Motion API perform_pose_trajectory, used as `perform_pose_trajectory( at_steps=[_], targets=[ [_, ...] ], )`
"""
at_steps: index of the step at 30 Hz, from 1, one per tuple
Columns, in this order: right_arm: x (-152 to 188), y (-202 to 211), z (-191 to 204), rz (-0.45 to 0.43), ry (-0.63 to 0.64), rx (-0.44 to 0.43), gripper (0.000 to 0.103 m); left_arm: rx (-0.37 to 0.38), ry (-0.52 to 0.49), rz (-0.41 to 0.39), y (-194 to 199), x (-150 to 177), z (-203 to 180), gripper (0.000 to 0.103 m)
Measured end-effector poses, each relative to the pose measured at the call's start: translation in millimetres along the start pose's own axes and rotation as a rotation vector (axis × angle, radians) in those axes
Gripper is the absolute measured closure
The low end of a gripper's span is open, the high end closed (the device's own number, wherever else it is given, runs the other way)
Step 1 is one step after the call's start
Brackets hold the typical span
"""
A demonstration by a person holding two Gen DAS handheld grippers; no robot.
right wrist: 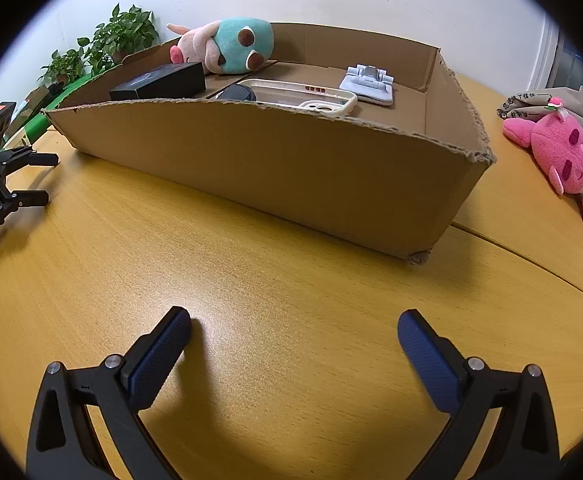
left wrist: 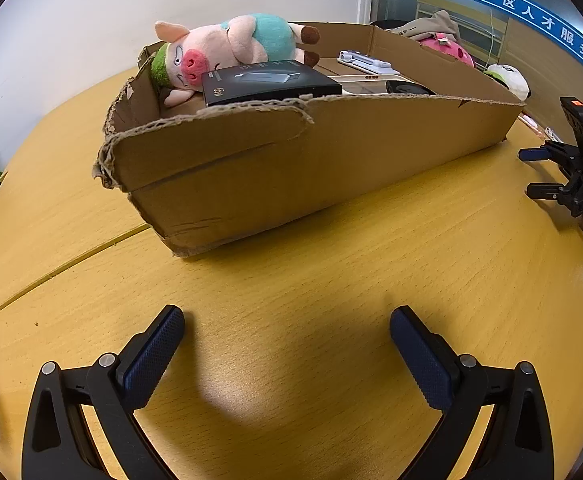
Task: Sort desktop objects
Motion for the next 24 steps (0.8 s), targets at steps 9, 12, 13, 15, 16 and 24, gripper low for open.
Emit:
perform_pose_trajectory(
  at_steps=[9,12,13,15,16,24],
  targets=[
    [-0.1,0.1,-0.1,0.0,0.001,-0.001,0.0,0.003,-0.006,0.0,-0.7,-1.3,-0.9,0.0],
    [-0.2,0.1,-0.1,0.0,0.002,-0.001,0.0,0.004,-0.007,-0.001,-0.7,-1.1,-1.0,0.0],
    [-0.2,0.1,0.0,0.0,0.002,-0.001,0.0,0.005,-0.008,-0.001,-0.8,-1.1,-1.1,0.0],
    [-0.3,0.1,0.0,0.0,0.002,-0.001,0.0,0.005,-0.008,-0.001,-0.8,-1.1,-1.2,0.0],
    [-0.4,0.1,0.0,0.0,0.002,-0.001,0.0,0.006,-0.009,-0.001,-0.9,-1.2,-1.1,0.0],
    [-0.4,0.1,0.0,0.0,0.003,-0.002,0.0,0.009,-0.014,-0.002,-1.3,-2.2,-0.9,0.0]
  ],
)
Point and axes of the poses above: each gripper's, at about its wrist camera, not at the fingertips, and y roughly against the way its jaws point, z to its left, x to its underside, the point moved 10 cm from there along -y, roughly the way its jaws point, and after that the axes turned 10 degrees about -y, right-handed, at the moved point
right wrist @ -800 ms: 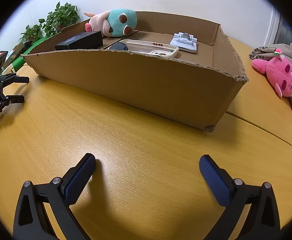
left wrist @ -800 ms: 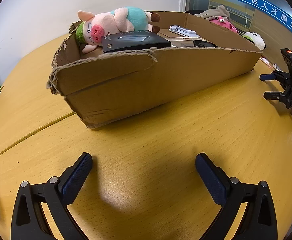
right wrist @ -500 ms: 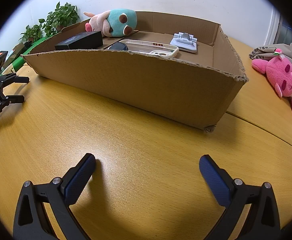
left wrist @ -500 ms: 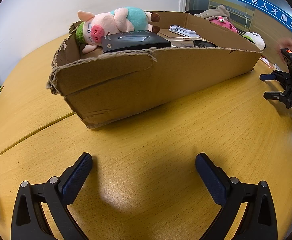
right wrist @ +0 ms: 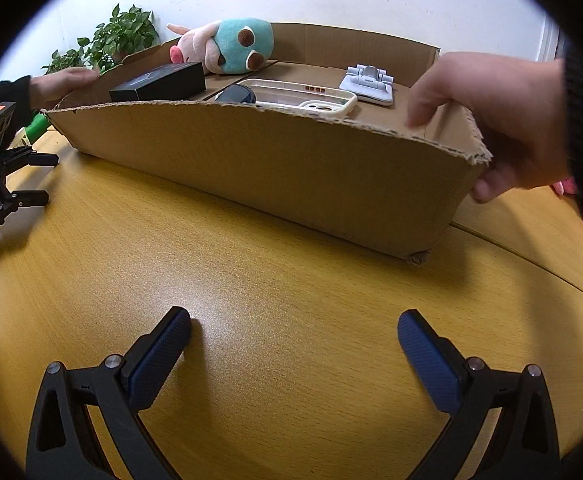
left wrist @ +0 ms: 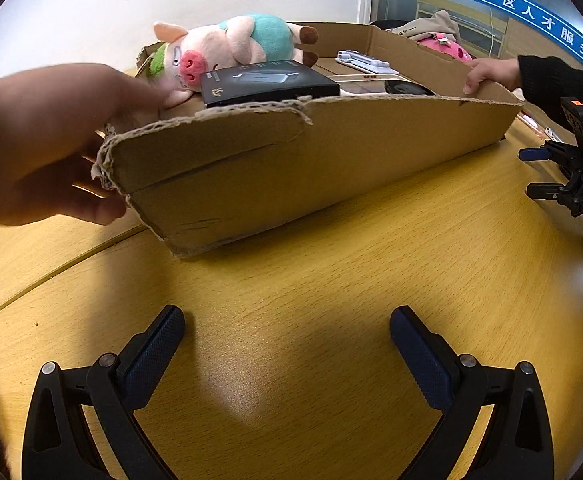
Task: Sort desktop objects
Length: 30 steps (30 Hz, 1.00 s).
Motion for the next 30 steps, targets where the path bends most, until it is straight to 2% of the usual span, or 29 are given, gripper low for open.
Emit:
perform_pose_trajectory(
  at_steps=[30],
  targets=[
    [-0.8,0.0,0.5,-0.001,0.007,-0.004,0.0,0.008,-0.014,-0.003,1.4,0.6,-1.9,0.0]
  ],
)
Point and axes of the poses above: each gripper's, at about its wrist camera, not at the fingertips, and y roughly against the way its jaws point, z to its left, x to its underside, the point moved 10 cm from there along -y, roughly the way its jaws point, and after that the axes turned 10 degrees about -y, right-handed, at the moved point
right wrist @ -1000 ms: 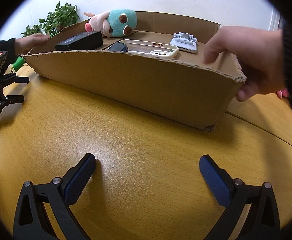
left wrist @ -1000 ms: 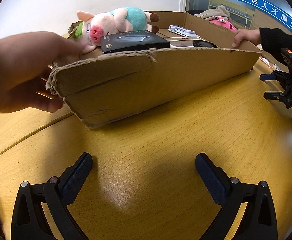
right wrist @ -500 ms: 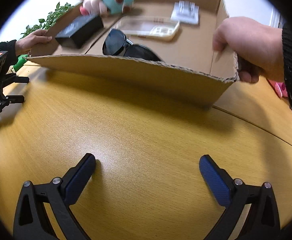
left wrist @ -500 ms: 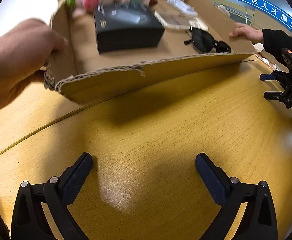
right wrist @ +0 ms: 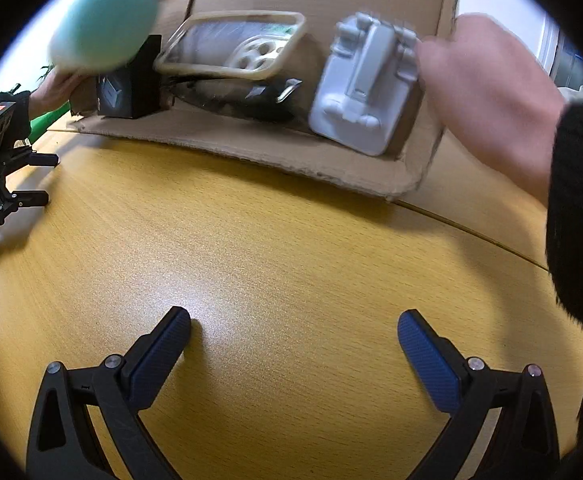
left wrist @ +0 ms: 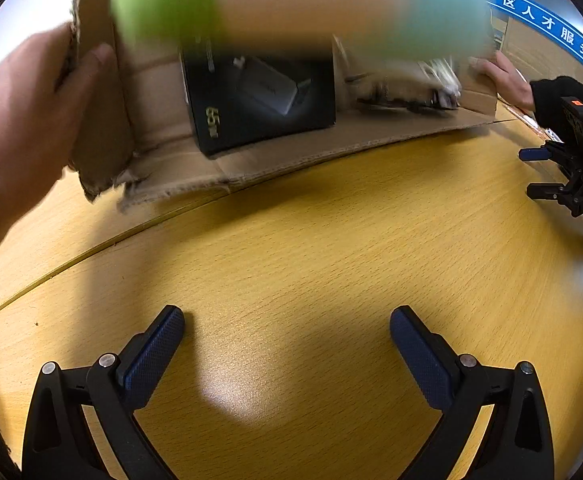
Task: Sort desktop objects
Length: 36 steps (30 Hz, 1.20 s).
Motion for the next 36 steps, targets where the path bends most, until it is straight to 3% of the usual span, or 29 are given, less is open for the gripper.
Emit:
perform_pose_trajectory(
  at_steps=[36],
  targets=[
    [-0.3,9.6,1.6,0.001,0.009,-0.007,0.0,0.018,-0.027,-0.005,11.0,1.0,1.2,0.0]
  ],
)
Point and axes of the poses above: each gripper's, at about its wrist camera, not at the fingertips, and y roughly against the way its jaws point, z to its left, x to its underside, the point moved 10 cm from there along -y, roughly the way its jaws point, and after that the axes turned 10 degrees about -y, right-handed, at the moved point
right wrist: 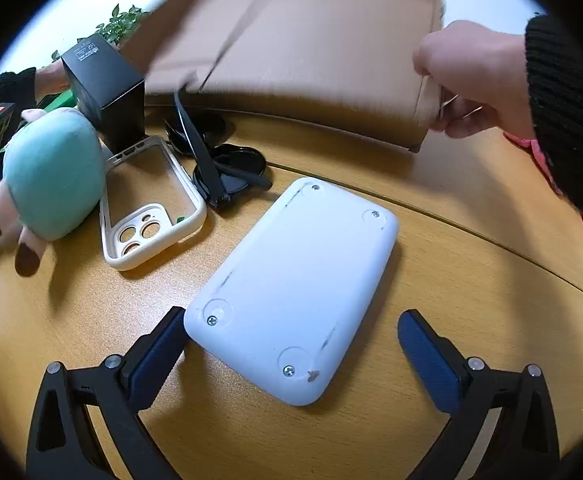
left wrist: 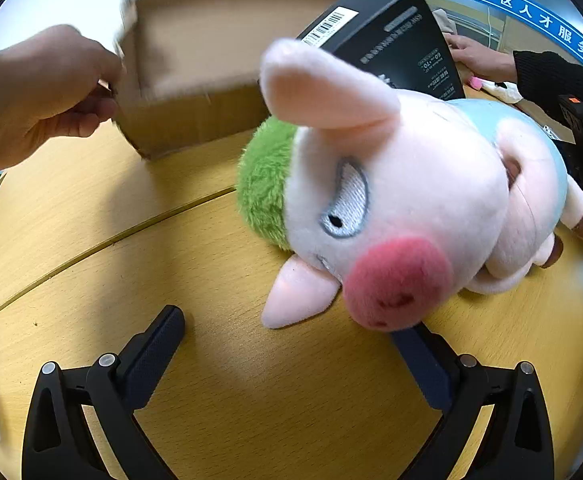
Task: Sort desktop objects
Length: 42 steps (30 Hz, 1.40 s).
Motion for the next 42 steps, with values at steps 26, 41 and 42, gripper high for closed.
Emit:
perform_pose_trajectory(
  at_steps=[26,41,42],
  targets=[
    [-3.6,8.6,-2.0,0.0,0.009,-0.007,0.0,0.038,-0.053,-0.007,16.3,5.6,2.5,0.0],
    [-5.7,9.5,-3.4,0.001,0.012,-0.009,0.0,0.043,-0.063,-0.01,15.6,5.0,2.1,0.0],
    [-5.6,9.8,-3.4,0.001,0.012,-0.009,0.0,0.044,-0.064,-0.01,15.6,4.9,2.2,0.0]
  ],
)
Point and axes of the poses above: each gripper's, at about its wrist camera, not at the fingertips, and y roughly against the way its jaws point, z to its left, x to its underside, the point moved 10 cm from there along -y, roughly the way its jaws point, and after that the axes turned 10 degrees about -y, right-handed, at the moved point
